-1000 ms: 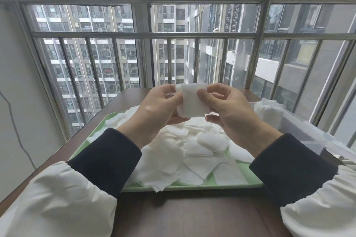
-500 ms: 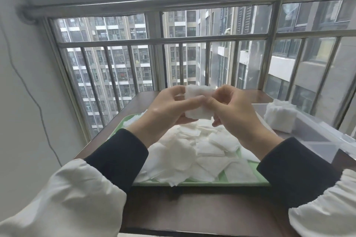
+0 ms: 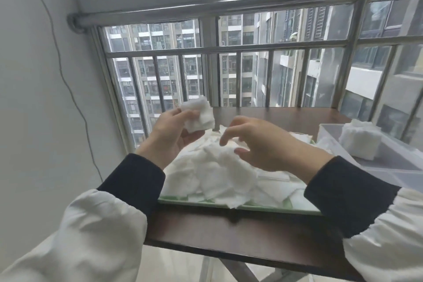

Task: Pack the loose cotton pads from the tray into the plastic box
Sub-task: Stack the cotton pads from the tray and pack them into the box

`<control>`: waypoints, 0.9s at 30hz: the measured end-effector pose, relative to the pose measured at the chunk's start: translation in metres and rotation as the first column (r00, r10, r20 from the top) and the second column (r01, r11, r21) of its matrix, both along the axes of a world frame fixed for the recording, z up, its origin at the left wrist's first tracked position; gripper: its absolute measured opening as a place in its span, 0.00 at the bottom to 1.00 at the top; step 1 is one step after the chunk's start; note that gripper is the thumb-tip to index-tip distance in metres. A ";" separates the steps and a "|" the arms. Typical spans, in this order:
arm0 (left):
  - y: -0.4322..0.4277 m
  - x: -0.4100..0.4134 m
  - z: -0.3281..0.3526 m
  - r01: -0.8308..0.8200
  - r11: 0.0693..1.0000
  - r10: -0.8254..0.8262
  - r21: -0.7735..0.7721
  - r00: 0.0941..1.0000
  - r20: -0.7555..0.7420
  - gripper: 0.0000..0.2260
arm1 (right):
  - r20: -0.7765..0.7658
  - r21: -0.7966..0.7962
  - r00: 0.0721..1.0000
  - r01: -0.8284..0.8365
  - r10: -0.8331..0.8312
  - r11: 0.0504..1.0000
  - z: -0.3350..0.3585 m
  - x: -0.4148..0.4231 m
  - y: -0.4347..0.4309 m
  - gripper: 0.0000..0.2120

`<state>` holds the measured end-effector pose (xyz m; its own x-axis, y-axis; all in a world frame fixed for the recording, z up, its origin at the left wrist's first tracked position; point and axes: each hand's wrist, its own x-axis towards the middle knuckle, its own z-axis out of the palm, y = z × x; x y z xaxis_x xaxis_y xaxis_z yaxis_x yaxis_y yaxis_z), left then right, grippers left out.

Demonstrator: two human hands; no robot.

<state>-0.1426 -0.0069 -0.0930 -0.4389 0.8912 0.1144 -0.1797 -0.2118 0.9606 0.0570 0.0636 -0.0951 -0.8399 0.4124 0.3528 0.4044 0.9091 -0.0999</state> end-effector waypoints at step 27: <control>0.003 -0.004 -0.023 -0.044 0.996 0.058 0.075 0.980 -0.191 0.12 | -0.650 -0.613 0.714 -0.288 -0.261 0.736 -0.005 -0.005 0.005 0.08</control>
